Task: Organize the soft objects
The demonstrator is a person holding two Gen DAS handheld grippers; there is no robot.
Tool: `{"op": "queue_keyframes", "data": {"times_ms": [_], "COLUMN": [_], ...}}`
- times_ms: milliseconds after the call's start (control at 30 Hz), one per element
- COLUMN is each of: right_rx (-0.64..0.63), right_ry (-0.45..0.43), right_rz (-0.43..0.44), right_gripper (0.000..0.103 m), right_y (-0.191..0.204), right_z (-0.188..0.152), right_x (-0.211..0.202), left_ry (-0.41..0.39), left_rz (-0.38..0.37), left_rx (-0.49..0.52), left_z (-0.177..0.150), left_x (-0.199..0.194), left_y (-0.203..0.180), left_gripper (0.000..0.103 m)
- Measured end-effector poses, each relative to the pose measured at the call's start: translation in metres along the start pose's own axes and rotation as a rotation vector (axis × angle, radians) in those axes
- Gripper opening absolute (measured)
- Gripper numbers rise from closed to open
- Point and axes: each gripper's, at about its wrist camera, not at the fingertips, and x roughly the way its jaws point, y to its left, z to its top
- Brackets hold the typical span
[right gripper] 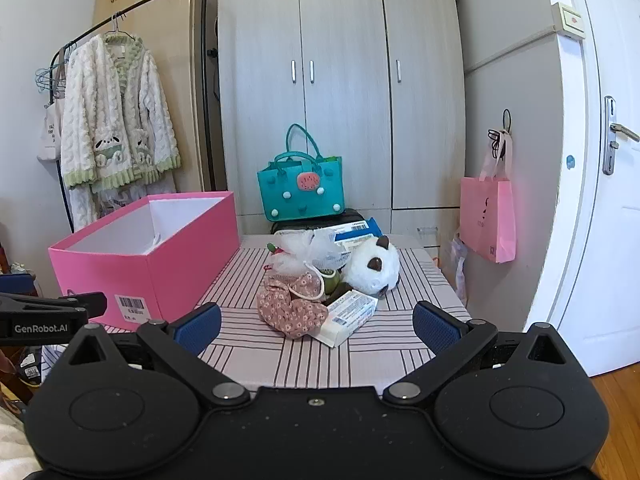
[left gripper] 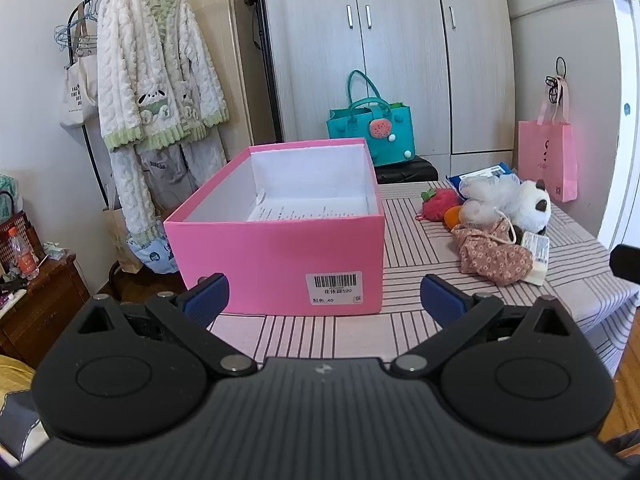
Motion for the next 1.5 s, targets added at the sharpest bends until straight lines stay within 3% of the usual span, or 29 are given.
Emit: {"op": "queue_keyframes", "data": {"times_ms": [233, 700, 833, 1000, 1267, 1500], "right_rx": [-0.003, -0.008, -0.012, -0.026, -0.028, -0.026], "right_ry": [0.018, 0.031, 0.035, 0.027, 0.048, 0.06], "right_rz": [-0.005, -0.01, -0.007, -0.027, -0.047, -0.059], "right_gripper": [0.103, 0.103, 0.103, 0.103, 0.103, 0.103], "right_y": [0.002, 0.003, 0.001, 0.001, -0.002, -0.004], "right_z": [-0.001, -0.001, 0.006, 0.015, 0.022, 0.022], "right_x": [0.003, 0.004, 0.003, 0.003, 0.006, 0.007], "left_ry": [-0.022, 0.022, 0.038, -0.012, 0.025, 0.035], "left_rz": [0.023, -0.003, -0.018, 0.01, -0.039, -0.018], "left_rx": [0.019, 0.044, 0.045, 0.052, 0.028, 0.018], "left_z": [-0.004, -0.004, 0.002, 0.012, 0.024, 0.023], "left_x": [0.0, 0.001, -0.001, -0.009, -0.008, -0.005], "left_y": [-0.001, -0.004, -0.002, -0.003, 0.004, 0.011], "left_gripper": [0.103, 0.103, 0.103, 0.103, 0.103, 0.103]}}
